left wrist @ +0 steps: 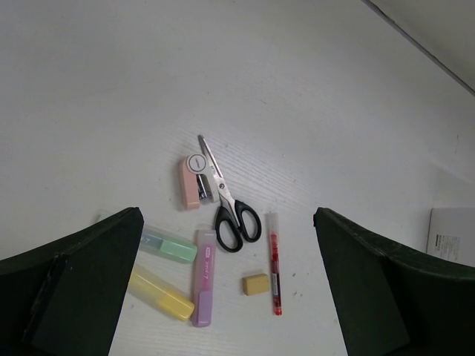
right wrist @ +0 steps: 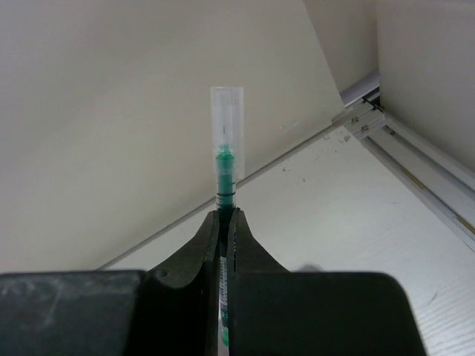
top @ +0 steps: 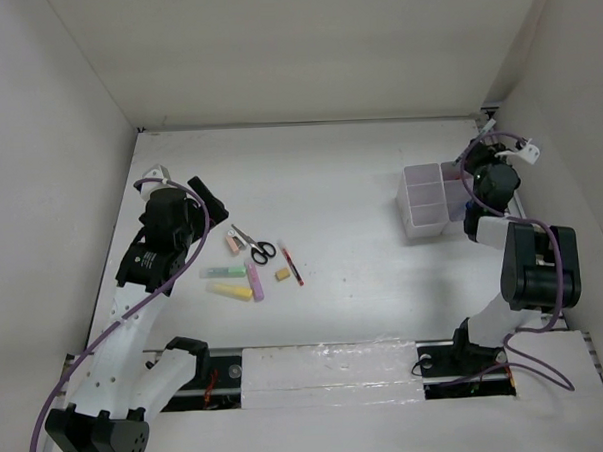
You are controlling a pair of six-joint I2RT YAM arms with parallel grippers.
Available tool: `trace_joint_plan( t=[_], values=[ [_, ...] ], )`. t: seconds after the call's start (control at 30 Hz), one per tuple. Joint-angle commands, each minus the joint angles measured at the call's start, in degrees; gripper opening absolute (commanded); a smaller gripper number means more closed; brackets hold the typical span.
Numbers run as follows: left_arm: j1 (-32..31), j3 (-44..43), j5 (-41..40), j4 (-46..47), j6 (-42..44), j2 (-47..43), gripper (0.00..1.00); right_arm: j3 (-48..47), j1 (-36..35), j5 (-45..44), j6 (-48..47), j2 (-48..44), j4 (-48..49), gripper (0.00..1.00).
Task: Sort the stationery into containers
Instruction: Place the pen in the storage box.
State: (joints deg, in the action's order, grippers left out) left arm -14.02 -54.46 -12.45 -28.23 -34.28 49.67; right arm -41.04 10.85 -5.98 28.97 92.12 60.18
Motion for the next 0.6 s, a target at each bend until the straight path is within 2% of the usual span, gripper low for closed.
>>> trace_joint_plan(
  t=[0.0, 0.57],
  values=[
    [0.13, -0.21, 0.05, 1.69, 0.97, -0.89, 1.00, 2.18, 0.31, 0.79, 1.09, -0.09, 5.64, 0.00],
    [0.13, -0.21, 0.05, 1.69, 0.97, -0.89, 1.00, 4.20, 0.84, 1.93, 1.09, 2.01, 7.40, 0.01]
  ],
)
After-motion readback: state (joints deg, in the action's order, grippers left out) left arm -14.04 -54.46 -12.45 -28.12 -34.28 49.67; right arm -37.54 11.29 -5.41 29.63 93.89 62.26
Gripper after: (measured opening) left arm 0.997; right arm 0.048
